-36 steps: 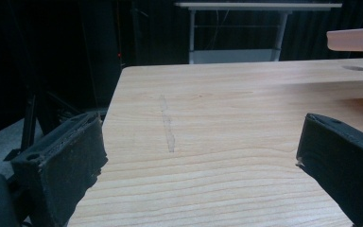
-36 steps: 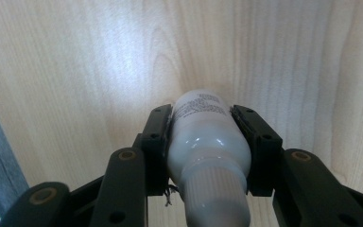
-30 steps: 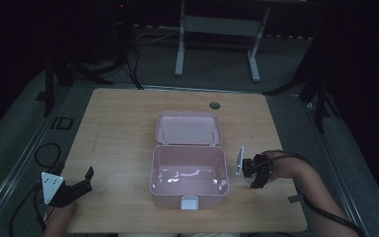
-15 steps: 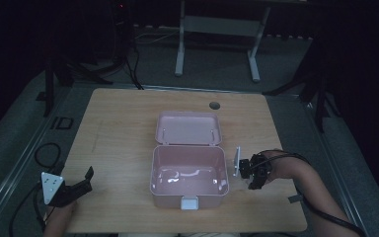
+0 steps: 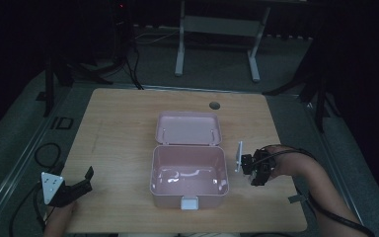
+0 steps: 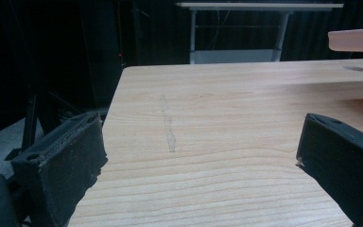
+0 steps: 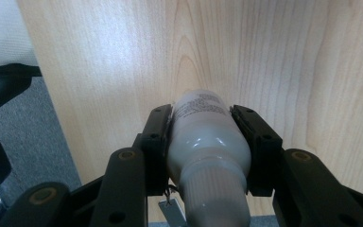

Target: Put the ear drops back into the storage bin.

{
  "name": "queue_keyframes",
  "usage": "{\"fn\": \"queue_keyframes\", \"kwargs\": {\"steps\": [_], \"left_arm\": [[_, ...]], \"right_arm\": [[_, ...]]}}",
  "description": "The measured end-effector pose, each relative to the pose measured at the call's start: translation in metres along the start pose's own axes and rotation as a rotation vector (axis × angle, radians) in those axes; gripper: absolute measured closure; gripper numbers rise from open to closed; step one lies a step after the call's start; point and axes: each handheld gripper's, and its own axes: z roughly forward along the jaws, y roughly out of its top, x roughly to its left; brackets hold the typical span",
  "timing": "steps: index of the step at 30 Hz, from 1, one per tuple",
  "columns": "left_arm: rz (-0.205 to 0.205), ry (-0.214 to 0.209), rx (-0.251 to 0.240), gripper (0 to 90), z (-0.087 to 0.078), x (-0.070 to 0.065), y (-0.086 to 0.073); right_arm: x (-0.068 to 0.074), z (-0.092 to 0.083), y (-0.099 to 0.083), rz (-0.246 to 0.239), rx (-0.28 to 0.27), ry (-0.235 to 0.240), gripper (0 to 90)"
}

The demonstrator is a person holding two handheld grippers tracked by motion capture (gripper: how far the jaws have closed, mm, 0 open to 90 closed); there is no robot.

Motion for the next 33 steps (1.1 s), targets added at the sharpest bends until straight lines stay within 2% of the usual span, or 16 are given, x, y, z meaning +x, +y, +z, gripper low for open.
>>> {"fn": "queue_keyframes", "kwargs": {"steps": [8,13,18,22,26,33], "left_arm": [[-0.001,0.000,0.000,2.0,0.000,0.000,0.000],[-0.002,0.000,0.000,2.0,0.000,0.000,0.000],[-0.002,0.000,0.000,2.0,0.000,0.000,0.000],[-0.003,0.000,-0.001,2.0,0.000,0.000,0.000],[-0.002,0.000,-0.001,2.0,0.000,0.000,0.000],[-0.003,0.000,0.001,2.0,0.000,0.000,0.000]], "right_arm": [[0.003,-0.021,0.003,-0.006,0.000,-0.009,59.8],[0.004,-0.034,0.004,-0.007,-0.021,-0.014,59.8],[0.005,-0.045,0.007,0.003,-0.020,-0.011,59.8],[0.004,-0.056,0.010,0.034,-0.017,-0.019,59.9],[0.005,-0.069,0.012,0.021,-0.031,-0.034,59.9],[0.006,-0.078,0.020,0.004,-0.027,-0.036,59.8]]}}
